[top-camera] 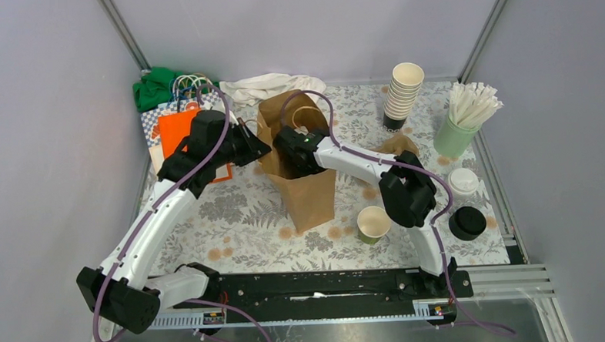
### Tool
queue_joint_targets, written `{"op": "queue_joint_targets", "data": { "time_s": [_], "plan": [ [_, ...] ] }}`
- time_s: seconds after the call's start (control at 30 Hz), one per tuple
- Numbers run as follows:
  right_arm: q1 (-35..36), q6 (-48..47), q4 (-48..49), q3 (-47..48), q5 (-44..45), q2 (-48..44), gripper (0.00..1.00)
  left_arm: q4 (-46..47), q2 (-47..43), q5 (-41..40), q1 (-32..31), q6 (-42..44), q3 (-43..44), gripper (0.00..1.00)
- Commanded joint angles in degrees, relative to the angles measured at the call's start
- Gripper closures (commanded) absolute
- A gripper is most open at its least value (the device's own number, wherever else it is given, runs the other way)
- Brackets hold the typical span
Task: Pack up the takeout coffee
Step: Adjust the cup tray in the takeout bag.
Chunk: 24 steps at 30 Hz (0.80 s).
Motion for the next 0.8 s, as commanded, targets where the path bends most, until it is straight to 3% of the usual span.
{"op": "queue_joint_targets", "data": {
  "time_s": [0.0,0.27,0.6,0.77],
  "plan": [
    [0.3,-0.4,-0.9,-2.2,-1.2,-0.1,1.0,-0.6,0.0,2.4,-0.1,1.3,-0.4,1.0],
    [0.3,-0.2,-2.0,-2.3,-4.5,1.1,1.0,-7.0,6.4,4.8,-0.1,0.5,7.8,0.99],
    [0.3,-0.5,-3.6,-1.8,-4.9,3.6,1.0,-4.9,9.7,6.8,-0.1,-3.0,10.4,0.92],
    [0.3,0.5,-9.2,4.7,-5.8,5.5,1.0,-4.2,10.1,7.9,-0.3,-3.8,10.2,0.96]
  ]
}}
